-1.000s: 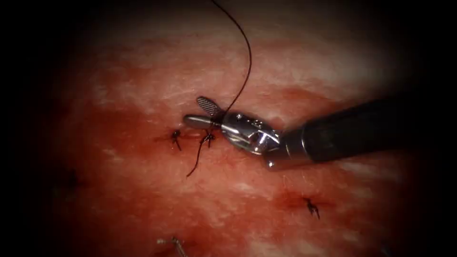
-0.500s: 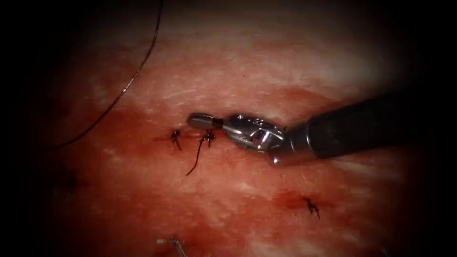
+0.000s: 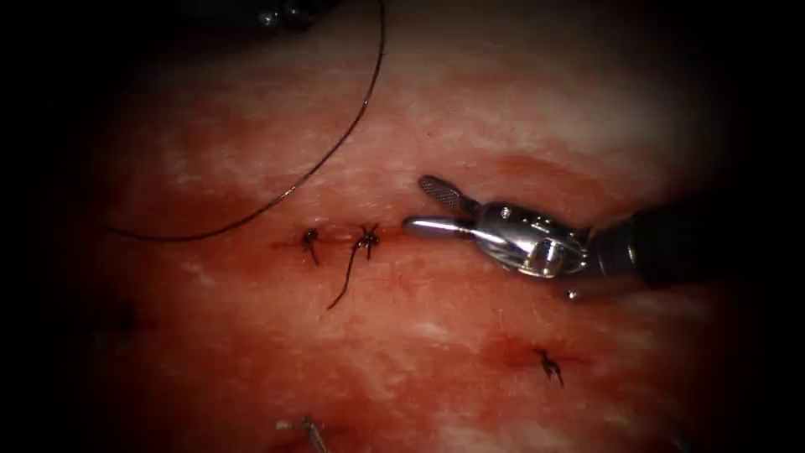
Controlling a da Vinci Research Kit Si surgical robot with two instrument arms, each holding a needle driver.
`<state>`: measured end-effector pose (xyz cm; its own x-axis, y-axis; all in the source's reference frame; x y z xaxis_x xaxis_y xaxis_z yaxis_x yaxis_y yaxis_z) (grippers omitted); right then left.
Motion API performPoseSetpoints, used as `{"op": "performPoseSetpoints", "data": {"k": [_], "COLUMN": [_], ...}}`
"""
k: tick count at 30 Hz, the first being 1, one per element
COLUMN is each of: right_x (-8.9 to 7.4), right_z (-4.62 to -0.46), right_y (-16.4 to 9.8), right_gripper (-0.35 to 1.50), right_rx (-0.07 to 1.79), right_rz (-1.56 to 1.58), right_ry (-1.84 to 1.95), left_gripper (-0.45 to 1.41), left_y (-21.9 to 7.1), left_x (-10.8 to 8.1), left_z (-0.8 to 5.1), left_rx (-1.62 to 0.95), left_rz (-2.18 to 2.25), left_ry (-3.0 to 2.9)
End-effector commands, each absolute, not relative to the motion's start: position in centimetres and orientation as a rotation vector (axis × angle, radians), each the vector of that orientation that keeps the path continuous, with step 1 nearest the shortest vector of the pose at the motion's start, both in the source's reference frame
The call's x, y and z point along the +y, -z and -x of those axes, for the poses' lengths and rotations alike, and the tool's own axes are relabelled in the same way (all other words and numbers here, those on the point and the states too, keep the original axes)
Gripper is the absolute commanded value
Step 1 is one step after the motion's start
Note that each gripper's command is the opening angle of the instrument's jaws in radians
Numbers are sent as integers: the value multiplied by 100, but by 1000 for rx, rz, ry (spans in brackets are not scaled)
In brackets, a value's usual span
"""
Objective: Wound Closure
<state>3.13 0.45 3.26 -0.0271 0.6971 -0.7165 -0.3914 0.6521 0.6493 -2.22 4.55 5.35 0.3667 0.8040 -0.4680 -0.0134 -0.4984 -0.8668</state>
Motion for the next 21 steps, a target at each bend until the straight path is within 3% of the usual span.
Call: {"op": "performPoseSetpoints", "data": {"k": [1,21], "right_x": [38,-28], "right_z": [-310,-191], "right_y": [-332,-273], "right_gripper": [118,108], "right_rx": [1344,1349], "right_rz": [-284,-300], "right_ry": [-889,-865], "left_gripper": [-45,-45], "left_y": [-552,-591], "left_x": [453,445], "left_z": [242,459], "left_rx": [-701,-806], "left_rz": [1774,1763], "left_ry": [-1220,-1235]}}
